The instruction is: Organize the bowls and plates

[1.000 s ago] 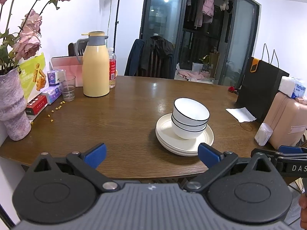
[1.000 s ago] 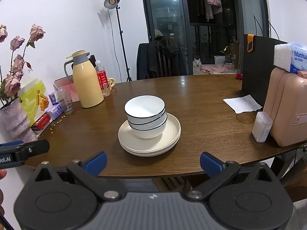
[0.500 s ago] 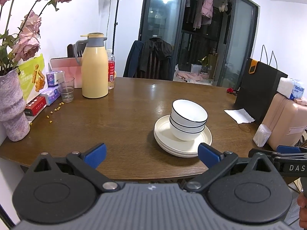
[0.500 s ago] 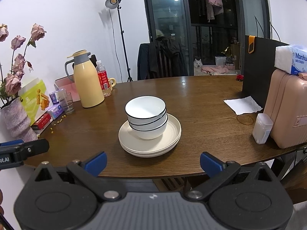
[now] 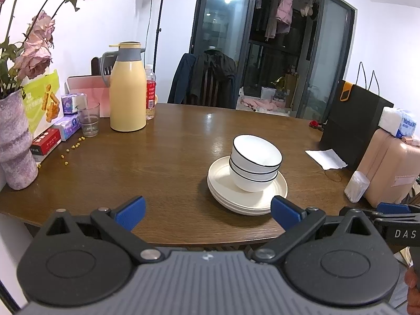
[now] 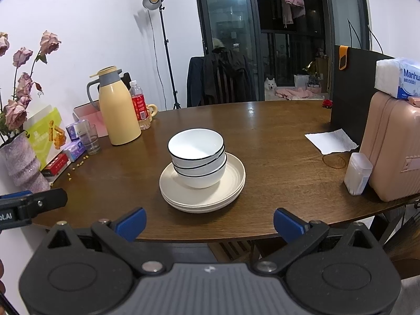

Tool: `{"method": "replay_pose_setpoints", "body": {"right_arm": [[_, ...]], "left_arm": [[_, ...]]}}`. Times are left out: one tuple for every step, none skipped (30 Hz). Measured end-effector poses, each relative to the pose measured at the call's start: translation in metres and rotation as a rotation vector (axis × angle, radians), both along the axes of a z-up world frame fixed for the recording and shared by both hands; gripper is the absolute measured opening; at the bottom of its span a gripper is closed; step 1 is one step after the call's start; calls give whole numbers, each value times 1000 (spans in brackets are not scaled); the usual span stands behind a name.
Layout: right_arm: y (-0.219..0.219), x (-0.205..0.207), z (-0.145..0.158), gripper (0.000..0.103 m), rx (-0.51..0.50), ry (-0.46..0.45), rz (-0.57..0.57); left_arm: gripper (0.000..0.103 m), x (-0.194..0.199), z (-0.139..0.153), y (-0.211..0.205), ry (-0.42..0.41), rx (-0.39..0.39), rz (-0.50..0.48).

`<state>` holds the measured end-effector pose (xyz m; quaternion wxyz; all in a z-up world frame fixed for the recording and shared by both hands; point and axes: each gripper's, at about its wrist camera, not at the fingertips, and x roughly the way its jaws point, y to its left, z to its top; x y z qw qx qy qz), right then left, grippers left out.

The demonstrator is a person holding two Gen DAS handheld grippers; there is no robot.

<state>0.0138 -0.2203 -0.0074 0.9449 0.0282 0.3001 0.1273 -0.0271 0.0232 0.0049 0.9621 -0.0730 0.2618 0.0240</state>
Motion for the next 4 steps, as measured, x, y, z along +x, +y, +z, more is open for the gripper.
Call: {"method": "replay_pose_setpoints", "body": {"right_arm": [[0,0,0,103,0,0,0],[-1,0,0,103,0,0,-2],[-1,0,0,103,0,1,-4],[-2,0,0,103,0,2,-5]], "left_arm": [[103,0,0,0,1,-2,-1],[103,0,0,-1,0,-5,-2],[103,1,0,-1,-1,-8,-5],[103,1,0,-2,-2,-10,-7]]}}
